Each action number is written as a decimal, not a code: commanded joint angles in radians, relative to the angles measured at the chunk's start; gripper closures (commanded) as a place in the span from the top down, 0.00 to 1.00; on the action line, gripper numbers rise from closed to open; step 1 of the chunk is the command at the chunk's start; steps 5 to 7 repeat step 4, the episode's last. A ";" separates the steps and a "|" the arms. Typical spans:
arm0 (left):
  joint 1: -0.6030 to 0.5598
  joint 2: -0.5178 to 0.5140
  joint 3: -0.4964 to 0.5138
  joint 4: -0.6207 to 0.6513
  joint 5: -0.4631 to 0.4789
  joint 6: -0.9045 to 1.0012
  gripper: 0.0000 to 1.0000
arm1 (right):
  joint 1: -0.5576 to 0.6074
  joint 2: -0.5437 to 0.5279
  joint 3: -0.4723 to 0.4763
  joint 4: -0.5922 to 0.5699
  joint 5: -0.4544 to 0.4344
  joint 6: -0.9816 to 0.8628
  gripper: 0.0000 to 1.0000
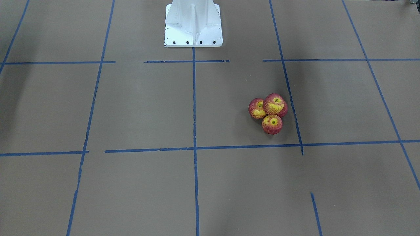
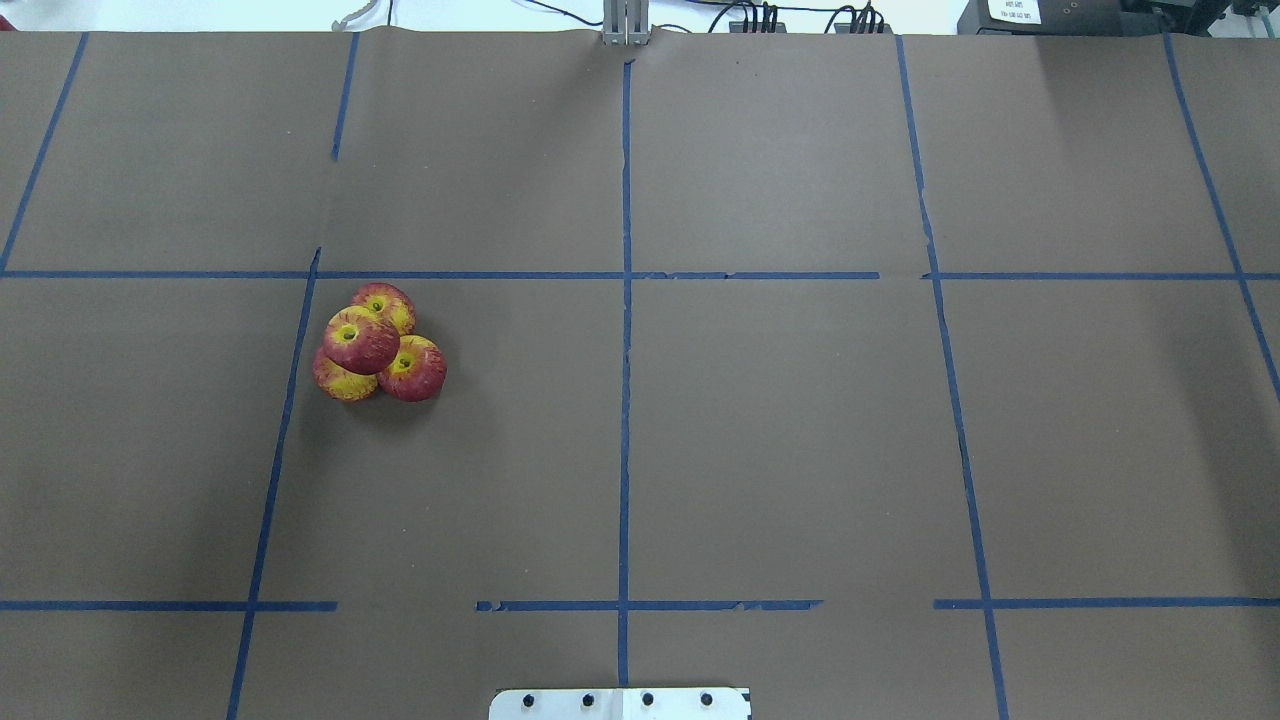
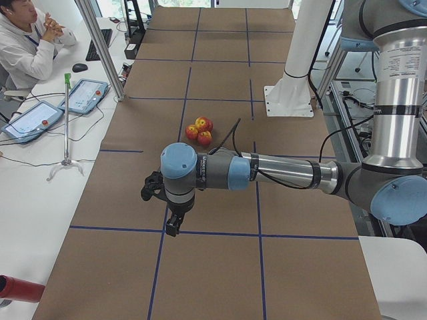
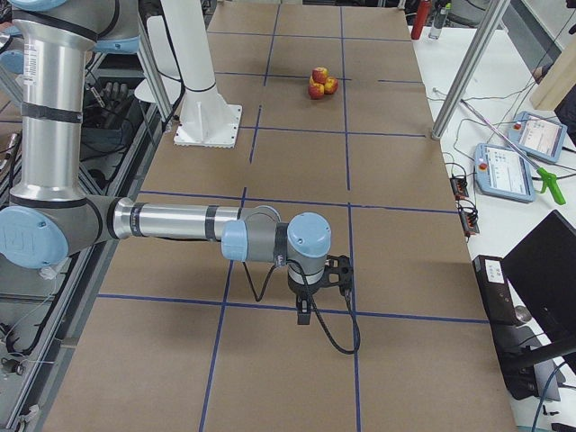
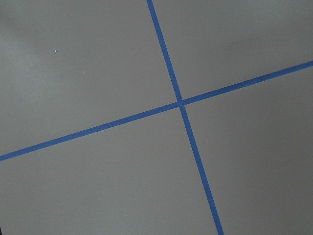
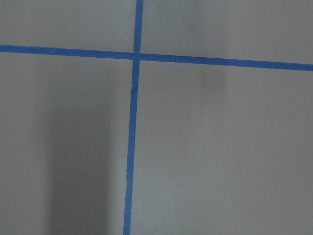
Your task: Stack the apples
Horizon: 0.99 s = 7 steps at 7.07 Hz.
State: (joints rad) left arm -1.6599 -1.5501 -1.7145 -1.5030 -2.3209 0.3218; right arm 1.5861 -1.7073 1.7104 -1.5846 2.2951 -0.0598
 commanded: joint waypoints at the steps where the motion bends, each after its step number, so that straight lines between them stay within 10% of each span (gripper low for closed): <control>1: 0.000 -0.002 -0.001 0.001 0.000 -0.001 1.00 | 0.000 0.000 0.000 0.000 0.000 0.000 1.00; 7: 0.000 -0.004 0.023 0.006 -0.002 -0.010 1.00 | 0.000 0.000 0.000 0.000 0.000 0.000 1.00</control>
